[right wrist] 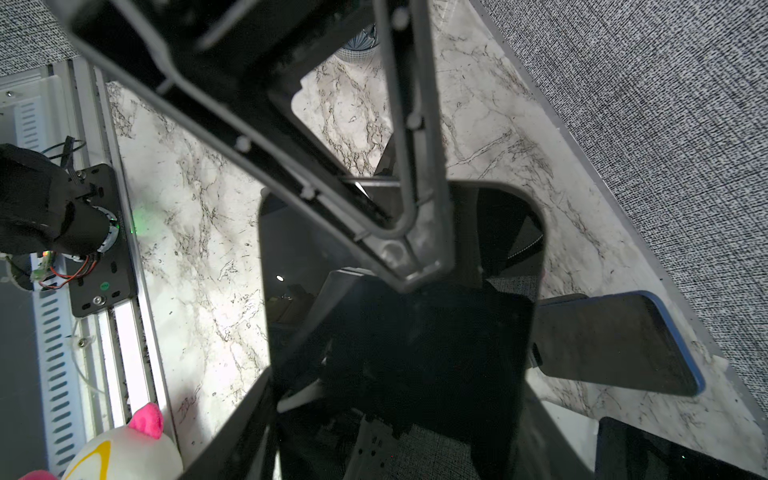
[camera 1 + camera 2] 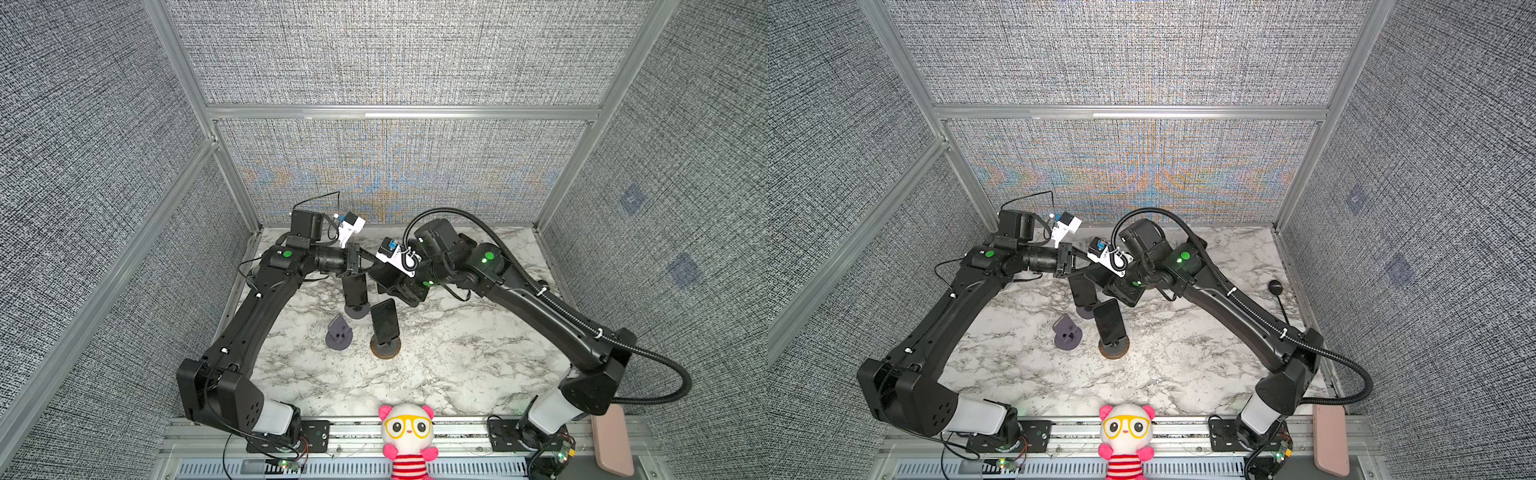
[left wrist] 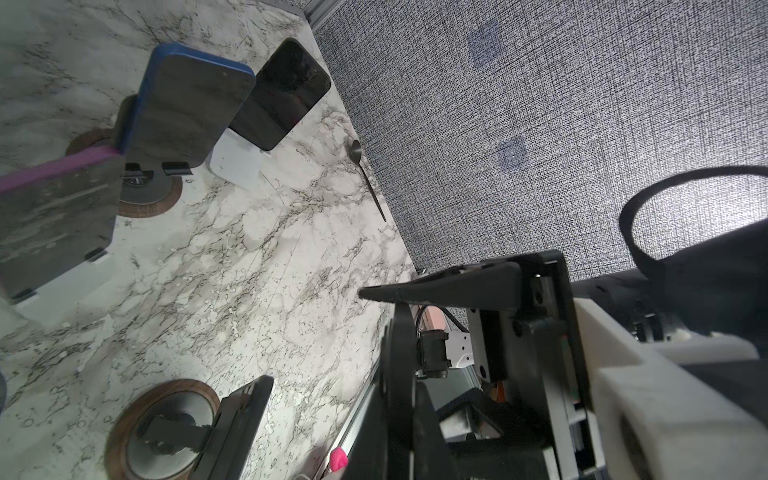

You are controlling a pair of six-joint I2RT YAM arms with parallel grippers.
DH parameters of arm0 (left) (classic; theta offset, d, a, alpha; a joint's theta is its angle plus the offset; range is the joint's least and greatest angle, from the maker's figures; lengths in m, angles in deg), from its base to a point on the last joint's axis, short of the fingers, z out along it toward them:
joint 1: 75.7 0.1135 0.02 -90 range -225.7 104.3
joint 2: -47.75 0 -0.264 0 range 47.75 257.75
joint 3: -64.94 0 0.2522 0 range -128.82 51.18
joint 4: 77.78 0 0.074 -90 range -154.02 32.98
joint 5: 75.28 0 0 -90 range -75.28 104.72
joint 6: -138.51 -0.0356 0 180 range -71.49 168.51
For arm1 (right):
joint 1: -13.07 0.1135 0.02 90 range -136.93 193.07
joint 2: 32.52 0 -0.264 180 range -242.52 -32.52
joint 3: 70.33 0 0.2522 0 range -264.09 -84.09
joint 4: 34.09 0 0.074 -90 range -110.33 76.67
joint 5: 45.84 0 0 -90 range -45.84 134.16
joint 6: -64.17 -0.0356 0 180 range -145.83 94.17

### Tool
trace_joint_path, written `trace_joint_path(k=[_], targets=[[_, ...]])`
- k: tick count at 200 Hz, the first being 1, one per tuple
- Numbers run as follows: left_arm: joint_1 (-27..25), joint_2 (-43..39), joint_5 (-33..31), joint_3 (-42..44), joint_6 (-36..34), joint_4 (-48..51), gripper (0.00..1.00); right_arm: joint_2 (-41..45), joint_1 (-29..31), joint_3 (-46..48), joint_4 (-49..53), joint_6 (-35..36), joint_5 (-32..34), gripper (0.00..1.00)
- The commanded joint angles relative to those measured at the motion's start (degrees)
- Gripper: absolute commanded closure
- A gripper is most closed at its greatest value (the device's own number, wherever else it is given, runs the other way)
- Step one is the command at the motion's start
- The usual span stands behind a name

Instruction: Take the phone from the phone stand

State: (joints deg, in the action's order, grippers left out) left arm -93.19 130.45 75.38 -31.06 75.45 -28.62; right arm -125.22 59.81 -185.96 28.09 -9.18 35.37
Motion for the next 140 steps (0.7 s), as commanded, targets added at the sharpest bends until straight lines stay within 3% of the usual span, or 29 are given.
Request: trace_joint_path(k=[1,42,90,140], targets=[[0.09,-0.48,2.09,0.44,2.25,-4.92,0.88,1.02,-0.10,0.71,-2.73,-3.34,1.31,0.60],[0.09,-0.22,2.54,1.38,3.92,-8.11,0.81,1.74,-0.16,1.97,-2.67,-4.63,1.88,0.63],[0.09,-0.31,1.07,0.45,2.09,-6.03,0.60,4.15,-0.89,6.18,-3.15,-7.33,5.97,0.71],[0.86,0.29,0.09,-2.88,-1.21,-2.62,0.57,11.02,-2.93,13.42,-1.07,-13.95,11.36,0.75]])
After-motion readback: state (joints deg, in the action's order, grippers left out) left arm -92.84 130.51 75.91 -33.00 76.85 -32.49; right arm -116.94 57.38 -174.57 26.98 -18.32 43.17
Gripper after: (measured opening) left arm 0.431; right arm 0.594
